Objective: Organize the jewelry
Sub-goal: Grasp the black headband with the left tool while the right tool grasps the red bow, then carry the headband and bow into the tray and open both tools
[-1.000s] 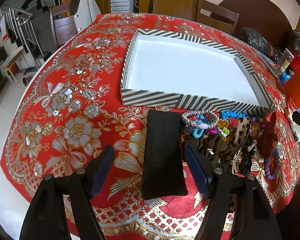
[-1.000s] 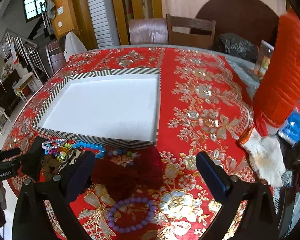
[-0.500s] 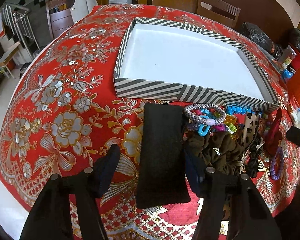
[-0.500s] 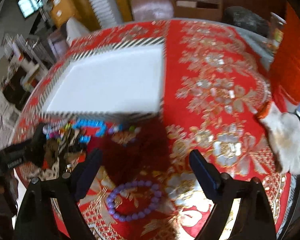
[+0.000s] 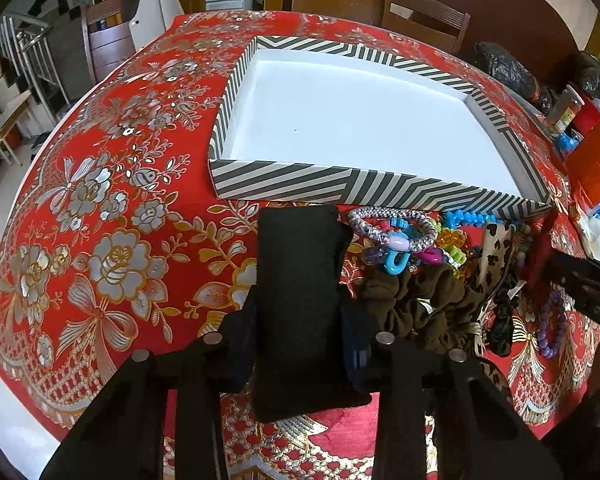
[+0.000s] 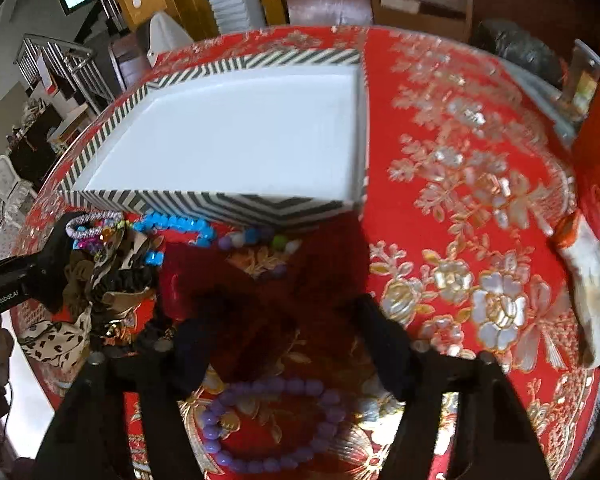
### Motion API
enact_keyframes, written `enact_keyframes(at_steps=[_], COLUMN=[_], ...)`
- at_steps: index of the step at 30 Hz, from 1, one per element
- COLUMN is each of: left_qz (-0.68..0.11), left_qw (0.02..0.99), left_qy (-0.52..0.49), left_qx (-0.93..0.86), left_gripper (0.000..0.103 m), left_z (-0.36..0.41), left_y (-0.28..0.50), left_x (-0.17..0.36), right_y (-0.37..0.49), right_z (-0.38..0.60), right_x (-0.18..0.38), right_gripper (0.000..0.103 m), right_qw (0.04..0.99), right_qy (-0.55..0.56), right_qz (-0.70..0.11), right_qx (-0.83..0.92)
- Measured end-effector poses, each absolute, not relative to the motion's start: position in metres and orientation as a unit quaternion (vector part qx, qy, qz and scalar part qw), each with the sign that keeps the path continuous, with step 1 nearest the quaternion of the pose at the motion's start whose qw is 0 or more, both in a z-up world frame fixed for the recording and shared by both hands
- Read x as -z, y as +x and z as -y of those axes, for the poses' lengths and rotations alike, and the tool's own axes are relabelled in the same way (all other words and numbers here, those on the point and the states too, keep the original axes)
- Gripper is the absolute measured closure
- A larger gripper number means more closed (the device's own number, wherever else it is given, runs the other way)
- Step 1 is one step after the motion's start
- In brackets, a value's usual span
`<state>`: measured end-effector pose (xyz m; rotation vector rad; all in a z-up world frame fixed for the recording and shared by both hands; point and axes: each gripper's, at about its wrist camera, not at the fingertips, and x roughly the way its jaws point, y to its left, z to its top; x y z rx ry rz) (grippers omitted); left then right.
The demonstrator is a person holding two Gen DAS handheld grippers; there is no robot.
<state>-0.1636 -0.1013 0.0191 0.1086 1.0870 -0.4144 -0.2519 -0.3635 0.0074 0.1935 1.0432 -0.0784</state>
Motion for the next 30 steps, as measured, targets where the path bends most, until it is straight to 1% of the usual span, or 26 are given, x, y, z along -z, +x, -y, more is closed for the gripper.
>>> enact_keyframes(at_steps=[1,2,3,5,6,18,24,30], left_qz=[-0.512,-0.512,-0.512,-0.508,-0.507,-0.479,-0.469,-0.457], left_qw=[0.834,0.834,0.833,0.835,0.835,0.851,0.856,0.862], left_qy=[0.045,0.041,0.040,0.036,0.036,0.011,0.013,0.025], left_qx=[0.199,0.202,0.205,0.210,0.211,0.215,0.219,0.218], left_gripper=[0.083,0.086,0.088,0.092,0.093,0.093,0.093,0.093], left_z=[0.099,0.097,0.095,0.090,0.088,0.063,0.074,0.094], left_y=[-0.164,-0.164,-0.165,-0.167,-0.168,-0.167,-0.152,-0.124], left_x=[-0.020,-0.022,-0.024,-0.031,-0.033,-0.072,-0.081,-0.089], right_y=[-0.253,-0.255,-0.257,-0.261,-0.263,-0.284,-0.271,-0.235], right_z=[0.364,0.366,0.367,0.366,0.365,0.356,0.356,0.363], right_x=[-0.008,-0.010,-0.010,-0.013,-0.016,-0.065,-0.079,-0.085], right_gripper=[0.086,0.091,0.093,0.095,0.096,0.097,0.097,0.097], right_qw=[0.862,0.862,0.862,0.863,0.864,0.893,0.900,0.903], right_qy=[0.098,0.109,0.110,0.107,0.107,0.106,0.100,0.088], right_qz=[-0.496,-0.494,-0.494,-0.493,-0.491,-0.437,-0.424,-0.419], right_qx=[0.034,0.033,0.034,0.033,0.031,0.018,0.018,0.032])
